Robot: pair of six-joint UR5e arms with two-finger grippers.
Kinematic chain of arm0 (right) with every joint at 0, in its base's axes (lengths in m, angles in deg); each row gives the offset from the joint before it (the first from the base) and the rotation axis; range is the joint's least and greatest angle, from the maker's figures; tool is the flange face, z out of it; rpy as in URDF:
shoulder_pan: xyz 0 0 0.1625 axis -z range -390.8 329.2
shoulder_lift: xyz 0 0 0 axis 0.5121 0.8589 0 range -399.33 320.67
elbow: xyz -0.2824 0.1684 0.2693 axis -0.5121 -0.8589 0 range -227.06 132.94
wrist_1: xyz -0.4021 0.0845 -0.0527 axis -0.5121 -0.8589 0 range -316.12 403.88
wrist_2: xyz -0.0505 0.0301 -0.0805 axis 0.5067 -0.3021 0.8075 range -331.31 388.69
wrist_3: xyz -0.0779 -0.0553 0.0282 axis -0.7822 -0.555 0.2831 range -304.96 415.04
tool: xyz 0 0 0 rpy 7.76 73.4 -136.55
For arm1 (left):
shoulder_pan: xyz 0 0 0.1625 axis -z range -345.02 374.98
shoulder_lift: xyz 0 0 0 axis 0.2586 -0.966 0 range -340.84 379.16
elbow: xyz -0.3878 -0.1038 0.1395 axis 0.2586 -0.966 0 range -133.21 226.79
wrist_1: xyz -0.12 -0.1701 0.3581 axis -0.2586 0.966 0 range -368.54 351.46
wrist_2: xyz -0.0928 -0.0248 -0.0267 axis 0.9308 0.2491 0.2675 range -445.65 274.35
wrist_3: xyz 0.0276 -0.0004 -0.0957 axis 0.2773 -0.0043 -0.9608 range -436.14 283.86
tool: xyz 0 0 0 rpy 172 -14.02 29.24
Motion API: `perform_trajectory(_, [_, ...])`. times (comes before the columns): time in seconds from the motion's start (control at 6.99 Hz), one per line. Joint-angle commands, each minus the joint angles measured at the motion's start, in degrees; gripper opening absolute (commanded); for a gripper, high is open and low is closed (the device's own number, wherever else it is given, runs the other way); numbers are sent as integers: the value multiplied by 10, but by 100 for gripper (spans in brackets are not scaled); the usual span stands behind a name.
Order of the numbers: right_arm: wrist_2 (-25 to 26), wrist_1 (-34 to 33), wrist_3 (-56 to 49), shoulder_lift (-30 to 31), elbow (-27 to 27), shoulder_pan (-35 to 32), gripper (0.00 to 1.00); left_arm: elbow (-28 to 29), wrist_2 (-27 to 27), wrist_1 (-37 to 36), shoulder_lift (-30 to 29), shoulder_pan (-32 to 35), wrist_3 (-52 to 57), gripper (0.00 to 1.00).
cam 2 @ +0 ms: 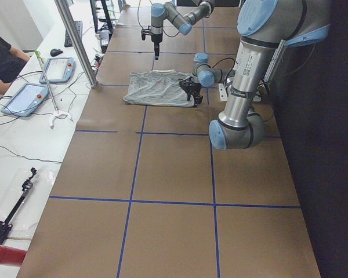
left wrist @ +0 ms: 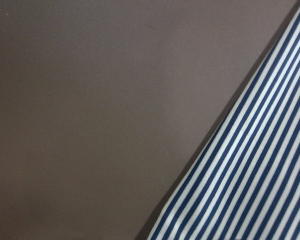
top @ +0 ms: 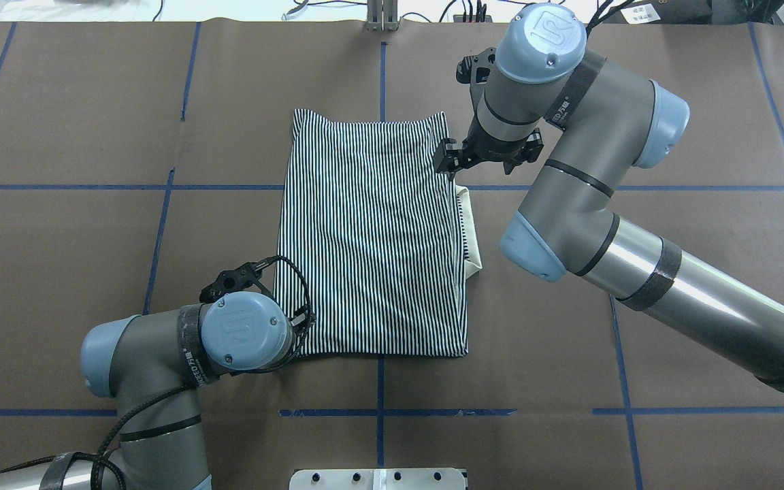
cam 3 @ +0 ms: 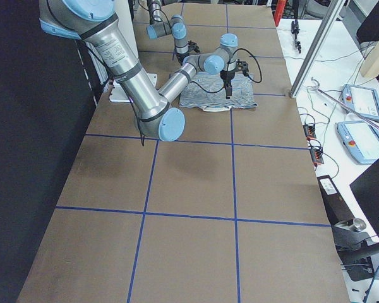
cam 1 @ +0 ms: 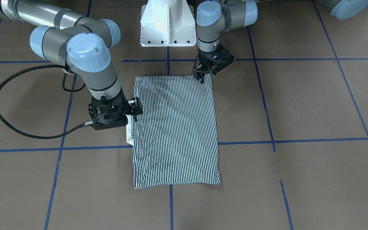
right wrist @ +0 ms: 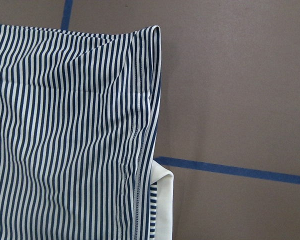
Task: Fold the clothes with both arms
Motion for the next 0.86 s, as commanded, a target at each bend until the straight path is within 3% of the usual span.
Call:
perform_trajectory(0.0, [0, 0, 0, 0, -1, 0, 100, -1, -2, 2, -1, 1, -2, 39])
perform_trajectory(0.29, [-1, -1, -1, 2, -1, 0, 100, -1, -2, 2, -5, 0, -5, 0])
perform_trajectory(0.57, [-1, -1, -1, 3, -1, -1, 100, -2, -1, 2, -8, 0, 4, 0])
perform_trajectory(0.72, [-1, -1, -1, 3, -1, 0, 100, -5, -1, 2, -8, 0, 5, 20])
